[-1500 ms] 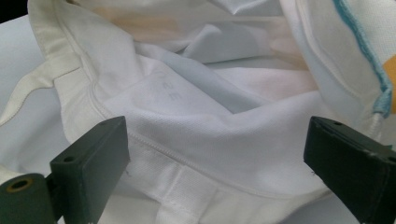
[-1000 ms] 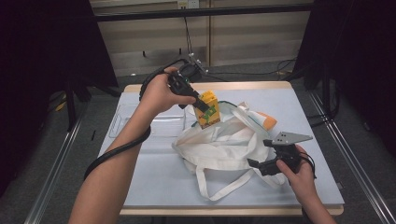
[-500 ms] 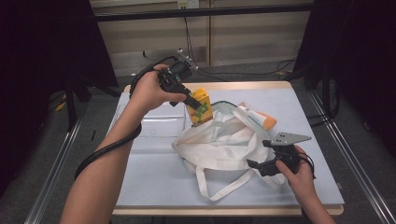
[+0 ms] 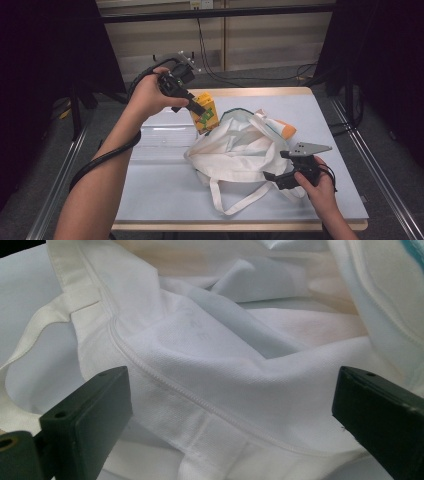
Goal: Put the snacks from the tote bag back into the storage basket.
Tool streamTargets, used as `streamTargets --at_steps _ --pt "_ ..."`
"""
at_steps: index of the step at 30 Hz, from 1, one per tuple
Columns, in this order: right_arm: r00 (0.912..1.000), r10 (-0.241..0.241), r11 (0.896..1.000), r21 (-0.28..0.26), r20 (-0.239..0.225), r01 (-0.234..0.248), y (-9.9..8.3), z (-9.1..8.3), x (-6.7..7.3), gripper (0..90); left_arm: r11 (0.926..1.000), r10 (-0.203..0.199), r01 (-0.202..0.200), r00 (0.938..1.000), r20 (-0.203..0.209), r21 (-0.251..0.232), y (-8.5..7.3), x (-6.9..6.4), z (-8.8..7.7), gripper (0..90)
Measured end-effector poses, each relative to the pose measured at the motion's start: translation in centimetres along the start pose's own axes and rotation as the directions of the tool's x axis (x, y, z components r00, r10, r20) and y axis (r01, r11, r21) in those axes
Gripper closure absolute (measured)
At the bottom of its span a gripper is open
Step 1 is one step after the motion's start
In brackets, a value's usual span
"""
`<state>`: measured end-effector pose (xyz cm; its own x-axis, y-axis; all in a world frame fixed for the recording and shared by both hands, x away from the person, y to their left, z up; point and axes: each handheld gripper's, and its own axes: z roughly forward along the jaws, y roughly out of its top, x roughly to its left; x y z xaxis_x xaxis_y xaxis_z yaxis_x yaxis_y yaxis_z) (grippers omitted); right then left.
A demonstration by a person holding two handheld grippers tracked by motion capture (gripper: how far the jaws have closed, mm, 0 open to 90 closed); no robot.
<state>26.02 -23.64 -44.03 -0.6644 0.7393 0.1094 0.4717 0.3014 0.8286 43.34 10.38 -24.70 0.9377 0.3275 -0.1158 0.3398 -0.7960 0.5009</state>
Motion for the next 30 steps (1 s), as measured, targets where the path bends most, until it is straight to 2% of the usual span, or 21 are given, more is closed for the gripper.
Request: streamTargets --at_steps 1,2,3,4,5,6,7,8,9,11,12,13,14,17,18,22,23,25,27,29,30 --pt "1.0 0.0 1.0 0.0 0.001 0.0 0.0 0.0 0.0 2.5 0.9997 0.014 -0.014 0.9999 -0.003 0.02 -0.1 0.2 -0.2 49.6" --pt "1.0 0.001 1.0 0.002 0.001 -0.001 0.0 0.0 0.0 2.4 0.9997 -0.026 0.026 0.9996 -0.006 -0.005 -0.3 0.1 -0.1 49.6" --pt "1.0 0.0 1.0 0.002 0.003 0.0 0.0 0.1 0.1 2.5 0.9999 0.005 -0.004 1.0 -0.006 0.015 -0.4 0.4 -0.3 49.6" --pt "1.0 -0.001 1.0 0.003 0.003 0.001 0.0 0.1 0.0 2.4 0.9995 -0.032 0.032 0.9994 -0.009 -0.006 -0.6 0.3 -0.3 49.6" --pt "1.0 -0.001 1.0 0.004 0.0 0.001 0.0 0.1 0.1 2.5 0.9997 -0.025 0.025 0.9996 -0.009 0.003 -0.7 0.5 -0.4 49.6" --pt "1.0 -0.002 1.0 0.004 -0.002 0.002 0.0 0.1 0.1 2.4 0.9997 0.003 -0.002 0.9999 -0.012 0.022 -0.8 0.7 -0.5 49.6" --pt "1.0 -0.003 1.0 0.005 -0.002 0.003 0.0 0.2 0.1 2.4 0.9998 0.0 0.0 0.9999 -0.013 0.019 -1.0 0.9 -0.5 49.6" --pt "1.0 -0.001 1.0 0.006 -0.004 0.001 0.0 0.2 0.1 2.5 0.9992 -0.04 0.04 0.9992 -0.007 0.0 -1.1 0.8 -0.4 49.6" --pt "1.0 -0.001 1.0 0.007 -0.005 0.001 0.0 0.2 0.1 2.5 0.9997 -0.006 0.006 0.9998 -0.017 0.022 -1.3 1.1 -0.5 49.6" --pt "1.0 -0.003 1.0 0.007 -0.005 0.003 0.0 0.2 0.1 2.5 0.9996 -0.009 0.009 0.9997 -0.021 0.026 -1.6 1.3 -0.5 49.6" --pt "1.0 -0.004 1.0 0.007 -0.008 0.004 0.0 0.2 0.1 2.5 0.9993 -0.035 0.036 0.9992 -0.016 0.012 -1.7 1.3 -0.4 49.6" --pt "1.0 -0.001 1.0 0.007 -0.007 0.001 0.0 0.2 0.2 2.5 0.9993 -0.009 0.01 0.9998 -0.017 0.036 -1.8 1.5 -0.5 49.5" --pt "1.0 0.0 1.0 0.007 -0.007 0.0 0.0 0.2 0.2 2.5 0.9994 -0.006 0.007 0.9997 -0.023 0.034 -2.0 1.7 -0.4 49.6" --pt "1.0 -0.001 1.0 0.007 -0.009 0.001 0.0 0.2 0.2 2.4 0.9987 -0.044 0.045 0.9987 -0.025 0.024 -2.6 2.0 -0.1 49.6" --pt "1.0 0.001 1.0 0.007 -0.009 -0.001 0.0 0.2 0.2 2.4 0.9987 -0.005 0.006 0.9997 -0.026 0.05 -2.7 2.4 -0.2 49.6" --pt "1.0 -0.001 1.0 0.009 -0.008 0.001 -0.1 0.3 0.2 2.5 0.998 -0.055 0.055 0.9981 -0.03 0.03 -3.5 2.8 0.1 49.6" --pt "1.0 0.0 1.0 0.009 -0.006 0.0 -0.1 0.3 0.2 2.5 0.9984 -0.028 0.029 0.9991 -0.031 0.049 -3.7 3.2 0.0 49.6" --pt "1.0 0.001 1.0 0.01 -0.008 -0.001 -0.1 0.3 0.2 2.5 0.9983 -0.041 0.042 0.9987 -0.03 0.04 -4.1 3.4 0.3 49.6" --pt "1.0 0.001 1.0 0.01 -0.009 -0.001 -0.1 0.4 0.2 2.5 0.9971 -0.013 0.016 0.9994 -0.032 0.074 -4.4 3.8 0.3 49.6" --pt "0.9999 0.001 1.0 0.009 -0.012 -0.001 -0.1 0.4 0.2 2.5 0.9972 -0.01 0.013 0.9993 -0.035 0.074 -4.8 4.1 0.5 49.6" --pt "0.9999 -0.002 1.0 0.008 -0.011 0.002 -0.1 0.4 0.2 2.5 0.9976 -0.043 0.045 0.9983 -0.038 0.053 -5.0 4.1 0.7 49.6"
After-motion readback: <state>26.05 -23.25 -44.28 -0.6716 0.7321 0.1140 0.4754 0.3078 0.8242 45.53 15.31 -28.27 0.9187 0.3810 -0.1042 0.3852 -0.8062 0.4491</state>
